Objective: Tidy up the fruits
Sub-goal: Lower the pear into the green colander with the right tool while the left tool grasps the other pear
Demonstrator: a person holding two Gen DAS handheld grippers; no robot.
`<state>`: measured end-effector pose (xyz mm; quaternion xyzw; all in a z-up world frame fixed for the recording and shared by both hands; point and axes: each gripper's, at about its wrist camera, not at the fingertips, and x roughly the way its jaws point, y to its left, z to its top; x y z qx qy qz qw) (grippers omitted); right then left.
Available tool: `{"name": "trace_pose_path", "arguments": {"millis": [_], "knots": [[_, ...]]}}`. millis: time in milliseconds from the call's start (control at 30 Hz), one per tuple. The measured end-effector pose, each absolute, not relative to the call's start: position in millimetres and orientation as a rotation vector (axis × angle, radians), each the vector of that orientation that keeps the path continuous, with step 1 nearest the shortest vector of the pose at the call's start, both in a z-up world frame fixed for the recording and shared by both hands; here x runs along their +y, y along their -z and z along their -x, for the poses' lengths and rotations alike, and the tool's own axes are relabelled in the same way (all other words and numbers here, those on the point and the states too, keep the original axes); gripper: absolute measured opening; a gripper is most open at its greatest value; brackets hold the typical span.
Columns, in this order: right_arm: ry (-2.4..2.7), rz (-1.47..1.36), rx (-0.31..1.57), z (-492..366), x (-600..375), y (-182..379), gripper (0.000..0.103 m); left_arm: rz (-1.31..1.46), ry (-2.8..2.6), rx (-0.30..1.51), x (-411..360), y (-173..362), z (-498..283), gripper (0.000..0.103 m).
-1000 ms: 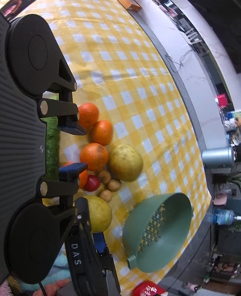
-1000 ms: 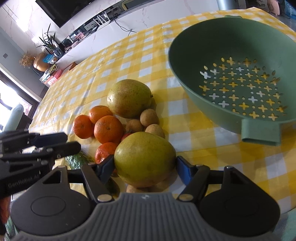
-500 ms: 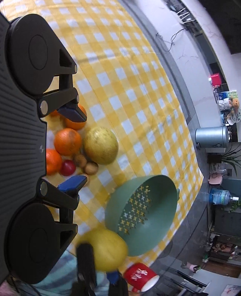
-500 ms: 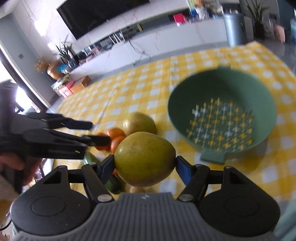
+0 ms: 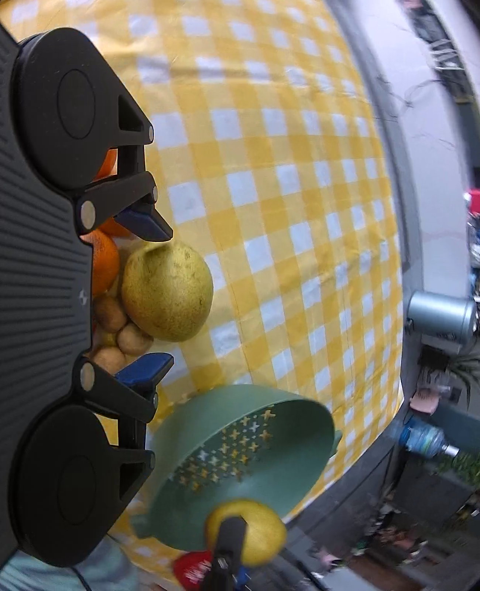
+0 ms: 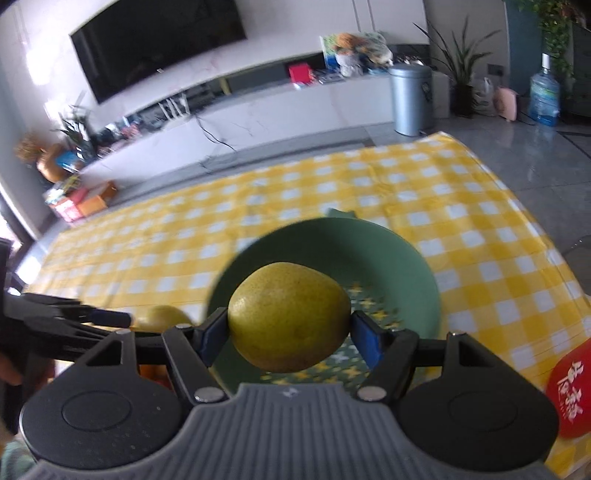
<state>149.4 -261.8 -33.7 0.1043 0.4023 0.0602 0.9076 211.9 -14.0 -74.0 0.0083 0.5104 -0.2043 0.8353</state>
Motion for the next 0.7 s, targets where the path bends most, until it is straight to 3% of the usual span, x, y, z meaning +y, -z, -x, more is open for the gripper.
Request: {"name": "trace_pose_path", "arguments": {"millis": [300,700], "knots": [[-0.099,-0.214,0.969,-193.0,-260.7,79.0,0.068,-0.038,0.377,1.114,-21.9,84.2,-226.7,0.087],[-0.093,-0.155,1.025,-214.0,-252.1,101.6,0.069,-0.017,0.345,1.141,-23.9,91.3,-241.6,0.082]]}}
